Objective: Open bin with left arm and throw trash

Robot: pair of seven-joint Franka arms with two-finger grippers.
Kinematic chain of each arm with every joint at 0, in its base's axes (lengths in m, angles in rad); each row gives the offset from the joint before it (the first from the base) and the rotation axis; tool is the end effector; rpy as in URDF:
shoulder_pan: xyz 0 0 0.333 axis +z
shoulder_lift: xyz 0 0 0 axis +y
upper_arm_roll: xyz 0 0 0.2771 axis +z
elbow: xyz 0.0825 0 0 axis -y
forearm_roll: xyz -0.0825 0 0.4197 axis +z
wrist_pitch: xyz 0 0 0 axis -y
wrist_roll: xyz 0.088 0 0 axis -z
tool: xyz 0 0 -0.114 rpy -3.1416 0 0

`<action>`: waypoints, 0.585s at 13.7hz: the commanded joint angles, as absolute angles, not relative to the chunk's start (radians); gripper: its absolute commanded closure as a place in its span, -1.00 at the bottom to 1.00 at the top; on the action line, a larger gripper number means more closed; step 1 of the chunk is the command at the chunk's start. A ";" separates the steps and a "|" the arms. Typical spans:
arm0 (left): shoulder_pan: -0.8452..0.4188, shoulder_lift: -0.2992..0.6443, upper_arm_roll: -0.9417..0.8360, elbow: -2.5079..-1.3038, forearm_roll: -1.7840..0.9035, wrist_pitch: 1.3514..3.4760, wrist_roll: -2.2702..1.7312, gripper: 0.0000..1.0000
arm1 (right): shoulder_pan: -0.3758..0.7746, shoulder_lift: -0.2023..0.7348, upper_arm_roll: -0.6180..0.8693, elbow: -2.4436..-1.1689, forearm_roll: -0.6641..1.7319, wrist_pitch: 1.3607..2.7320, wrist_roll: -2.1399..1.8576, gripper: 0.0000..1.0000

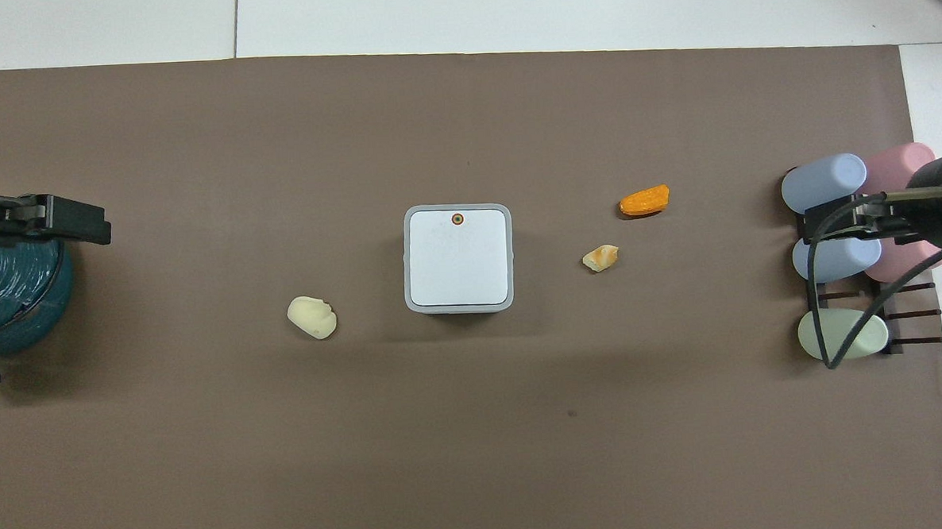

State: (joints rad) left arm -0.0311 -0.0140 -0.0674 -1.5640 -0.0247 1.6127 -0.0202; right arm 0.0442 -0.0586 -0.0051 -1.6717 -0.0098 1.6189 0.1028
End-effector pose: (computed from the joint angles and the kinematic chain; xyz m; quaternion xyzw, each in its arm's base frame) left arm 0.5883 -0.0611 0.5942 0.9987 -0.0390 0.0306 0.0137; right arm 0.5772 0.0214 0.5656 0.9995 -0.0316 0.0032 0.0045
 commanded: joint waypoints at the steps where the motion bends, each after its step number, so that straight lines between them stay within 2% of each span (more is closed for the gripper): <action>1: -0.047 -0.064 -0.075 -1.641 -0.011 1.627 -0.032 -1.00 | 0.032 -0.071 -0.002 -1.684 0.009 1.618 0.112 -1.00; 5: -0.145 -0.123 -0.078 -1.808 -0.017 1.884 -0.202 -1.00 | 0.034 -0.071 -0.002 -1.684 0.009 1.618 0.112 -1.00; 8: -0.221 -0.109 -0.080 -1.842 -0.025 2.052 -0.383 -1.00 | 0.032 -0.071 -0.002 -1.684 0.009 1.618 0.112 -1.00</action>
